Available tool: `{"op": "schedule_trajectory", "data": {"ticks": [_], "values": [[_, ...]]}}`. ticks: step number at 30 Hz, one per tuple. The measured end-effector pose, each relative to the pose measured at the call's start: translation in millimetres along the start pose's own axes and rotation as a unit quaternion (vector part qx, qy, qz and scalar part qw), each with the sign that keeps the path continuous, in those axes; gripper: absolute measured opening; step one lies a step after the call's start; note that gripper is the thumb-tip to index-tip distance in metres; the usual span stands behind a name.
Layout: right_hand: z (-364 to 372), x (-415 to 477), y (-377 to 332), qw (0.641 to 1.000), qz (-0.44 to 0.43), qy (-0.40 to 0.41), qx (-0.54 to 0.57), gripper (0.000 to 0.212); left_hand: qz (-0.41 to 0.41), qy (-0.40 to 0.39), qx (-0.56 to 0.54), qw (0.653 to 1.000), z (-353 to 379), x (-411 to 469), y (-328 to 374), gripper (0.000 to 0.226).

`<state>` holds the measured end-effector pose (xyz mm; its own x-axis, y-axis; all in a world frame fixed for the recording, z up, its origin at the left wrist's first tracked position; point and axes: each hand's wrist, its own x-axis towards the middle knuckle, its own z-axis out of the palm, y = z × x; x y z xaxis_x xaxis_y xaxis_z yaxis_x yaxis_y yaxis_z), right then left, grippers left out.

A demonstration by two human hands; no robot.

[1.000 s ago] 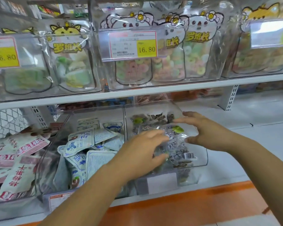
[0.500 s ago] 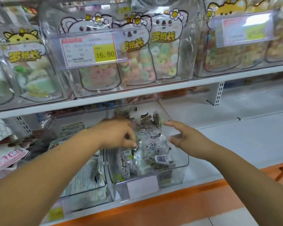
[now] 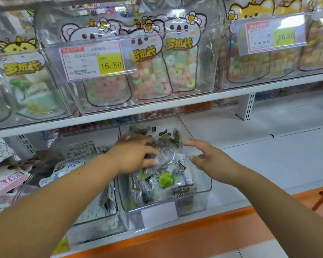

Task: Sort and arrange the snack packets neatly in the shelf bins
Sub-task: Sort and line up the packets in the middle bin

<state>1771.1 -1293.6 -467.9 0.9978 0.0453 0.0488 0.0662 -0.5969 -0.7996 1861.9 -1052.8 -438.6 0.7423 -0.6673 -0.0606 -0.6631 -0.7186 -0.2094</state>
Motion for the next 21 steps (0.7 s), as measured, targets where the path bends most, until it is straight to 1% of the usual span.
{"op": "schedule_trajectory", "data": {"ticks": [2, 3, 6, 8, 10, 12, 15, 18, 21], "values": [[0.6, 0.2, -0.9, 1.0, -0.004, 0.0, -0.012, 0.041, -0.035, 0.007, 0.012, 0.999, 0.9, -0.5, -9.0, 0.044], [0.9, 0.1, -1.4, 1.0, -0.007, 0.0, -0.019, 0.041, -0.035, 0.013, 0.0, 0.999, 1.7, -1.0, -8.0, 0.046], [1.0, 1.0, -2.9, 0.999, -0.008, -0.002, -0.034, 0.041, 0.026, 0.053, -0.046, 0.997, 0.3, -5.5, 7.9, 0.055], [1.3, 1.6, -3.3, 0.999, -0.008, -0.003, -0.038, 0.04, 0.063, 0.058, -0.067, 0.994, -1.6, -7.9, 25.3, 0.057], [2.3, 2.3, -4.1, 0.999, -0.011, 0.004, -0.036, 0.04, 0.078, 0.041, -0.05, 0.995, 0.0, -3.4, 41.0, 0.059], [3.4, 2.8, -4.4, 0.999, -0.015, 0.01, -0.032, 0.039, 0.087, 0.008, 0.0, 0.996, 3.1, 5.2, 52.4, 0.067], [3.8, 1.8, -2.4, 1.0, -0.014, 0.009, -0.025, 0.039, 0.105, -0.047, 0.055, 0.992, 7.8, 15.1, 60.4, 0.064], [1.7, -0.4, -0.8, 0.999, -0.012, 0.007, -0.033, 0.039, 0.083, -0.059, 0.042, 0.994, 0.9, 8.4, 41.6, 0.058], [0.8, -0.8, -0.7, 0.999, -0.01, 0.003, -0.037, 0.038, 0.003, -0.057, 0.054, 0.997, -13.5, -10.5, 6.4, 0.044]]}}
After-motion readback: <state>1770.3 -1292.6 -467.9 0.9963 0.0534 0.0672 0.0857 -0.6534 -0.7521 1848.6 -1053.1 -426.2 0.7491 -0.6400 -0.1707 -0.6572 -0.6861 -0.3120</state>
